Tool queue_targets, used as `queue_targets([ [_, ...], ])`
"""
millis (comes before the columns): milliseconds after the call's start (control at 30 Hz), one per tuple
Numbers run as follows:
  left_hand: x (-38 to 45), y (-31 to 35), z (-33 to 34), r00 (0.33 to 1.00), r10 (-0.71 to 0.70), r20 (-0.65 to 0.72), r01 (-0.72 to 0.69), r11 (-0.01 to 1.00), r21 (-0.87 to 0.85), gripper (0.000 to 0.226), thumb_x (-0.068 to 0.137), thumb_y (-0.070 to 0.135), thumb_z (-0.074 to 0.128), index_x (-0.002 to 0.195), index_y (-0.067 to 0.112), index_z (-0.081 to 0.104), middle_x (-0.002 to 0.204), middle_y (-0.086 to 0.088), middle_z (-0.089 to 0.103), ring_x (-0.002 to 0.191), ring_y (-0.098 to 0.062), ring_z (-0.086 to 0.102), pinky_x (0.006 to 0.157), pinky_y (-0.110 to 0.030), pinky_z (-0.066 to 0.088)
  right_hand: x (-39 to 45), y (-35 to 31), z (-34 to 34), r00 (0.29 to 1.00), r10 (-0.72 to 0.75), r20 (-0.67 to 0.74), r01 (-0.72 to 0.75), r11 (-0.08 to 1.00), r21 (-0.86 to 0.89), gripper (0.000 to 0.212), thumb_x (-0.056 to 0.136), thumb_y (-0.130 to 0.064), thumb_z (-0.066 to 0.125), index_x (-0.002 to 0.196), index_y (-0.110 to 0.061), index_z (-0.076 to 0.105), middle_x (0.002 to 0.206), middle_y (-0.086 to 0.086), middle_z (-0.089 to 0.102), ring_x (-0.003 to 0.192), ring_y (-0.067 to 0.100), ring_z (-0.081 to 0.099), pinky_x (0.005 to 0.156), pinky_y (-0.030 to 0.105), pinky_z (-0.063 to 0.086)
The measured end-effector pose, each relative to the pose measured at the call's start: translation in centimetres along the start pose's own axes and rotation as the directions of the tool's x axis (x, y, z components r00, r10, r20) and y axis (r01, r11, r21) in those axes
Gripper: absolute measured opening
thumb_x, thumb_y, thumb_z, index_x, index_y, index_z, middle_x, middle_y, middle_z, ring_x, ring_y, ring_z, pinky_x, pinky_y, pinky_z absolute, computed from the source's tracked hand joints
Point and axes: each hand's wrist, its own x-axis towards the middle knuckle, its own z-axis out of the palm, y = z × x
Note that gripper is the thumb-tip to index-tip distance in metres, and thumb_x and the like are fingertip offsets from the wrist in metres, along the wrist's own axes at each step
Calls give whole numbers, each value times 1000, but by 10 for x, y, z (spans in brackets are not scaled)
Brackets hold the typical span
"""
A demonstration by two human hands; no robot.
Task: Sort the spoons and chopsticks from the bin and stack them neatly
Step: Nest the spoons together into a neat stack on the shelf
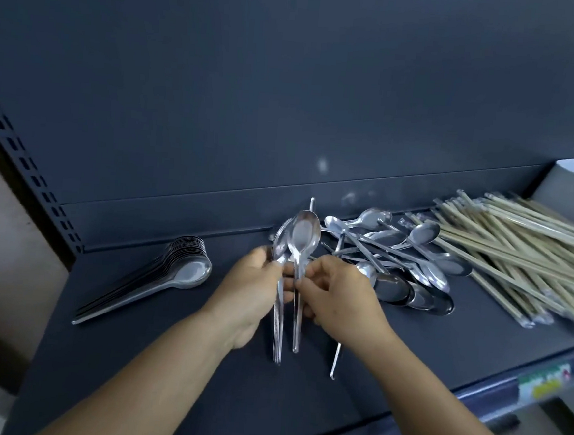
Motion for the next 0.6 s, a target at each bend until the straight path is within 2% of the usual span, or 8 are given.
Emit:
queue_targets([
  [100,1,-3,8,1000,19,23,-20,998,51,19,98,11,45,102,17,62,92,3,72,73,-3,66,62,-17,52,-2,1,-6,992,-114,-61,104,984,-141,17,86,-30,60,71,-21,56,64,-4,63,62,14,57,58,25,43],
  [233,2,-5,16,999,31,9,-32,986,165,21,97,10,45,90,17,63,70,9,67,56,2,58,54,-14,45,-5,5,-12,987,-150,-62,137,974,-181,21,82,-36,63,65,-24,56,59,-8,60,56,7,52,57,23,41],
  [300,4,-5,16,999,33,13,-36,969,243,23,96,10,42,90,18,63,77,5,68,67,-6,60,62,-20,45,-3,12,-20,980,-150,-129,127,977,-173,17,82,-35,62,68,-25,59,62,-10,62,58,6,53,59,25,43],
  [367,6,-4,15,1000,25,15,-28,946,324,25,96,10,39,93,20,62,86,4,70,77,-10,60,69,-25,46,4,23,-32,960,-161,-229,113,972,-206,4,85,-30,60,85,-26,63,81,-10,65,74,12,54,70,27,43],
  [400,7,-4,14,1000,16,17,-20,941,338,26,96,10,37,94,19,61,85,4,69,78,-9,61,72,-25,47,7,28,-38,952,-170,-256,102,961,-257,12,86,-26,59,97,-25,64,92,-6,65,85,16,53,78,27,41],
  [433,8,-4,14,1000,3,25,-11,941,338,25,96,9,35,94,17,59,82,4,66,75,-9,61,72,-25,48,10,35,-44,954,-173,-244,88,942,-323,23,87,-23,58,110,-23,62,103,-3,63,96,20,50,85,27,37],
  [500,7,-4,15,999,-33,39,19,949,316,23,96,6,31,93,13,54,78,0,59,63,-11,57,61,-23,50,16,46,-50,972,-172,-161,83,889,-450,41,87,-21,56,129,-21,52,122,1,59,112,24,45,94,23,26],
  [600,7,-6,16,997,-60,53,39,941,336,19,93,4,29,97,10,47,83,-3,52,51,-12,48,47,-24,43,22,56,-50,988,-149,-31,107,826,-554,57,83,-25,57,138,-27,42,134,-2,52,122,23,43,105,27,25],
])
